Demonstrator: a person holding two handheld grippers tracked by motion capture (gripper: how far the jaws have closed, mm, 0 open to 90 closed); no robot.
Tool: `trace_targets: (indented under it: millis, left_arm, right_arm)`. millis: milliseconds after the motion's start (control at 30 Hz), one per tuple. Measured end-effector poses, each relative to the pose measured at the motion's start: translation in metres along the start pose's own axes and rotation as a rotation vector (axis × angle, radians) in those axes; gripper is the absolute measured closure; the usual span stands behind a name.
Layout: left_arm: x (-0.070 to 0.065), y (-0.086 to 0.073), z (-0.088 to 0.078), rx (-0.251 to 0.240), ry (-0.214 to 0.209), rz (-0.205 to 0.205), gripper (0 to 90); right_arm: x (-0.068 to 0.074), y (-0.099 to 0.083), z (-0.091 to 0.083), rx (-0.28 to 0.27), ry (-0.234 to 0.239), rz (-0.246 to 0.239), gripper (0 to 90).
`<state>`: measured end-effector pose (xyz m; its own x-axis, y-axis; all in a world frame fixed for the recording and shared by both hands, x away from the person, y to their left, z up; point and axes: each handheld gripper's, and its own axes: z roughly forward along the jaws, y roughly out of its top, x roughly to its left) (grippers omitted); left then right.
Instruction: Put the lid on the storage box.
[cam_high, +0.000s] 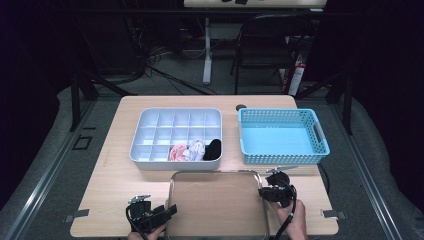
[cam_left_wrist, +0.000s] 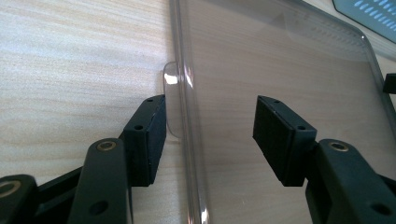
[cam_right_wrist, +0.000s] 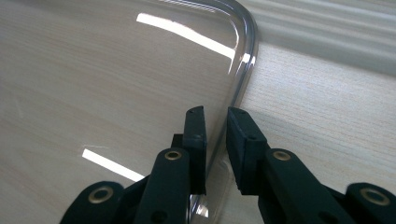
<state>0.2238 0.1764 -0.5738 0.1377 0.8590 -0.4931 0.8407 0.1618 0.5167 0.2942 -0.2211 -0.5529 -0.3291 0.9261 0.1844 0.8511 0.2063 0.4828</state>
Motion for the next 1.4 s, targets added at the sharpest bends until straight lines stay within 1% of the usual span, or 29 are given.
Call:
trace_targets:
  millis: [33, 100, 167, 267, 300, 400, 467, 500, 533, 567, 600, 667, 700, 733, 800, 833, 933, 967, 1000, 1033, 1067, 1167, 1200, 1233, 1267, 1300, 1333, 1367, 1400]
  left_arm:
    - [0.0, 0.0, 0.0, -0.006, -0.007, -0.01, 44.3]
    - [0.0, 0.0, 0.0, -0.002, -0.005, -0.014, 44.1]
    - [0.001, 0.0, 0.001, -0.015, -0.009, -0.029, 44.0]
    - [0.002, 0.001, 0.002, -0.022, -0.028, -0.056, 43.7]
    - [0.003, 0.002, 0.002, -0.025, -0.041, -0.073, 43.5]
    - [0.004, 0.005, 0.004, -0.009, -0.055, -0.071, 43.5]
    - [0.004, 0.008, 0.006, 0.009, -0.068, -0.048, 43.9]
    - [0.004, 0.009, 0.007, 0.009, -0.071, -0.051, 43.8]
    - [0.004, 0.011, 0.007, 0.017, -0.068, -0.039, 43.8]
    - [0.006, 0.013, 0.008, 0.025, -0.077, -0.028, 43.7]
    - [0.008, 0.014, 0.008, 0.034, -0.091, -0.033, 43.7]
    - [0.009, 0.019, 0.009, 0.057, -0.093, 0.002, 43.8]
    - [0.009, 0.02, 0.009, 0.059, -0.095, 0.006, 44.1]
    - [0.01, 0.022, 0.01, 0.07, -0.088, 0.038, 45.1]
    - [0.012, 0.023, 0.01, 0.074, -0.08, 0.035, 50.4]
    - [0.012, 0.023, 0.009, 0.076, -0.071, 0.052, 52.9]
    - [0.013, 0.024, 0.009, 0.075, -0.068, 0.069, 57.9]
    - [0.014, 0.024, 0.009, 0.074, -0.068, 0.064, 58.5]
    - [0.014, 0.024, 0.009, 0.073, -0.067, 0.063, 59.2]
    - [0.014, 0.023, 0.009, 0.068, -0.064, 0.071, 59.7]
    - [0.015, 0.023, 0.009, 0.063, -0.065, 0.062, 60.5]
    - [0.015, 0.021, 0.008, 0.05, -0.051, 0.058, 62.4]
    - [0.015, 0.021, 0.008, 0.045, -0.045, 0.066, 63.0]
    - [0.014, 0.021, 0.008, 0.038, -0.024, 0.066, 63.3]
    - [0.014, 0.021, 0.006, 0.0, 0.02, 0.09, 70.1]
    - [0.014, 0.023, 0.005, 0.0, 0.006, 0.099, 77.2]
    - [0.013, 0.023, 0.006, 0.024, -0.012, 0.096, 82.6]
    - [0.011, 0.021, 0.007, 0.013, -0.001, 0.108, 80.5]
    - [0.009, 0.022, 0.007, 0.019, 0.0, 0.123, 78.5]
  right_arm:
    - [0.0, 0.0, 0.0, -0.001, 0.0, -0.002, 78.2]
    - [0.001, 0.0, 0.0, -0.004, -0.003, -0.001, 78.2]
    - [0.002, 0.0, 0.0, -0.003, -0.007, -0.004, 78.4]
    - [0.002, 0.0, 0.0, 0.0, -0.008, -0.009, 78.5]
    - [0.001, 0.0, 0.0, 0.0, -0.005, -0.009, 78.5]
    - [0.001, 0.0, 0.0, 0.003, -0.001, -0.006, 78.8]
    - [0.0, 0.0, 0.0, 0.002, 0.004, 0.0, 79.0]
    - [-0.001, 0.0, 0.0, 0.004, 0.004, -0.001, 79.1]
    - [-0.001, 0.0, 0.0, 0.007, 0.011, 0.011, 79.2]
    - [-0.002, 0.0, 0.0, 0.0, 0.013, 0.01, 79.2]
    - [-0.002, 0.0, 0.0, -0.002, 0.021, 0.017, 79.3]
    - [-0.004, 0.0, 0.0, 0.003, 0.028, 0.02, 79.6]
    - [-0.004, 0.0, 0.0, 0.0, 0.038, 0.035, 79.7]
    - [-0.006, 0.0, 0.0, -0.001, 0.044, 0.033, 79.8]
    - [-0.008, 0.0, 0.0, -0.002, 0.055, 0.045, 80.1]
    - [-0.009, -0.001, 0.0, -0.001, 0.055, 0.044, 80.2]
    - [-0.01, -0.001, 0.0, -0.008, 0.065, 0.06, 80.5]
    - [-0.01, -0.001, 0.0, -0.017, 0.066, 0.075, 80.5]
    - [-0.011, 0.0, 0.0, -0.001, 0.074, 0.066, 80.5]
    - [-0.012, 0.0, 0.0, 0.001, 0.076, 0.066, 80.6]
    - [-0.012, 0.0, 0.0, 0.003, 0.079, 0.065, 80.5]
    - [-0.014, -0.001, -0.001, 0.008, 0.1, 0.076, 80.1]
    - [-0.015, 0.0, -0.001, 0.012, 0.109, 0.074, 78.5]
    - [-0.016, 0.0, -0.001, 0.021, 0.119, 0.068, 76.9]
    - [-0.016, 0.001, -0.001, 0.027, 0.126, 0.068, 76.0]
    - [-0.016, 0.001, 0.0, 0.017, 0.137, 0.084, 74.8]
    - [-0.019, 0.002, 0.0, 0.033, 0.157, 0.076, 74.8]
    - [-0.021, 0.001, 0.0, 0.034, 0.179, 0.086, 75.3]
    - [-0.022, 0.001, 0.0, 0.039, 0.179, 0.087, 76.1]
